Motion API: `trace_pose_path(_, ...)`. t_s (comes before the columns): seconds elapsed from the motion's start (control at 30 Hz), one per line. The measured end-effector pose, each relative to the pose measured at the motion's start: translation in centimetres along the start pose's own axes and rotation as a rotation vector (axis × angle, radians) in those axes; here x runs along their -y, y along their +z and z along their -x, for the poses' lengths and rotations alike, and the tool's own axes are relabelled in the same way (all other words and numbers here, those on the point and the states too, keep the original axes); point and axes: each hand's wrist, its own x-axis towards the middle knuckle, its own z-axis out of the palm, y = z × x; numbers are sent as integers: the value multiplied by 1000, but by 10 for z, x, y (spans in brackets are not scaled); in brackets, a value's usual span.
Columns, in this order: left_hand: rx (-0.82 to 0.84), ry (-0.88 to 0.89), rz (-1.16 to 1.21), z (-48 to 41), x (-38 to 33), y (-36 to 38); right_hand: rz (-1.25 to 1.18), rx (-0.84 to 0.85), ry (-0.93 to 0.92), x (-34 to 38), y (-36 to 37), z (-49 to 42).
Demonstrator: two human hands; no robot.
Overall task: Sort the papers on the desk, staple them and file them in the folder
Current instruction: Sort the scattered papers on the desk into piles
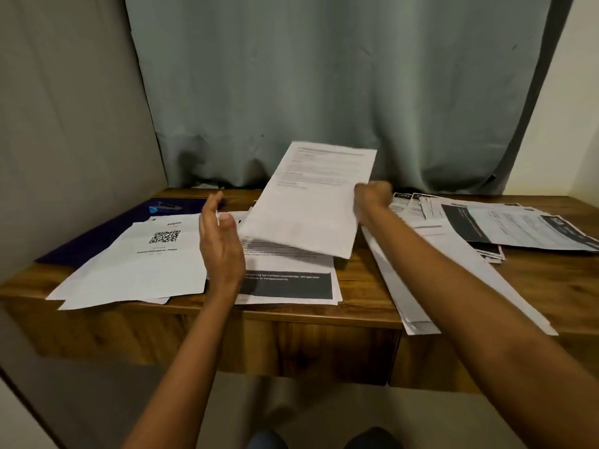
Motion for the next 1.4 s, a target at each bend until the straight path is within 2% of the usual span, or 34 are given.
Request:
trace_pose_path(0.07, 70, 111, -49, -8, -5, -3, 83, 84, 19, -19, 11, 19)
trace_pose_path(0.13, 230, 198, -171, -11, -2, -3, 230, 173, -8, -33, 17, 36)
trace_pose_path(0.27, 493, 238, -339, -1, 13, 1, 445, 226, -105, -53, 21, 61)
trace_pose_path(0.37, 667, 195, -411, 6, 24, 6, 483, 230, -136, -72, 29, 65)
trace_pose_path(0.5, 935, 131, -681, 1, 38, 21, 617, 218, -168, -86, 34, 70)
trace_pose_path(0.63, 1075, 50, -836, -9, 52, 34, 655, 213, -171, -81, 35, 60)
trace_pose_path(0.77, 1107, 69, -977, -7, 65, 37, 646, 197, -130, -71, 35, 30)
trace_pose_path(1.17, 1073, 91, -954, -6, 75, 39, 758, 330, 49, -62, 46, -27)
trace_pose_path(1.33, 1066, 98, -939, -5, 77, 39, 908, 394, 18, -59, 53, -39)
trace_pose_path(1.4, 1061, 97, -934, -5, 77, 39, 936, 361, -25, -62, 56, -44)
